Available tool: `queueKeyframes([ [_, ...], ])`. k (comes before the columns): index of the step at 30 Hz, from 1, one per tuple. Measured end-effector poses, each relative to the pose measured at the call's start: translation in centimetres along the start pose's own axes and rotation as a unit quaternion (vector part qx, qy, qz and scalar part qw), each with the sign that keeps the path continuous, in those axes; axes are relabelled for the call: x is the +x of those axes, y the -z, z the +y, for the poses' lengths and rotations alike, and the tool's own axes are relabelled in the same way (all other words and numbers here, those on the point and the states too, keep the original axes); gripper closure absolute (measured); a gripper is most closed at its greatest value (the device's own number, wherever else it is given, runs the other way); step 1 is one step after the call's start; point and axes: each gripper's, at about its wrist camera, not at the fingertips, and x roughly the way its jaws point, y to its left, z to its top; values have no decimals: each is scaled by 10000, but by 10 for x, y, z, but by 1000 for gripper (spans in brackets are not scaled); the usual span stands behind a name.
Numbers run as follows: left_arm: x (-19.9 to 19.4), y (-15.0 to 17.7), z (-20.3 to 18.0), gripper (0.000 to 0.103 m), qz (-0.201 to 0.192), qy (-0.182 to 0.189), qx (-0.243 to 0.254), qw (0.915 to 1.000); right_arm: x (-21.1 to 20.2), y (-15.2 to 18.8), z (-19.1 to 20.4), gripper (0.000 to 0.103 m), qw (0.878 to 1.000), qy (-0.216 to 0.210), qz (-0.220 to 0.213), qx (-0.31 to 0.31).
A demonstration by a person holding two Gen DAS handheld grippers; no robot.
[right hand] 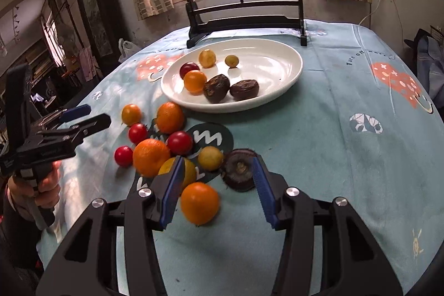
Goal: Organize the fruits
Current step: 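Grasp an orange with the right tool while the left tool grasps another mandarin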
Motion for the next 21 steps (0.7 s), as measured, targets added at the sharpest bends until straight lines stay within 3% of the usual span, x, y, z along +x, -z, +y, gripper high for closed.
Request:
queueKeyframes([
  [4,1,4,5,7,96,10,-126,9999,-1,14,12,52,9994,-240,218,-138],
  [11,-1,7,5,7,76,-6,-112,9999,12,20,13,52,9984,-60,528,-211],
  [21,-3,9,0,7,50,7,-5,10000,21,23,15,53,9974,81,636,-341],
])
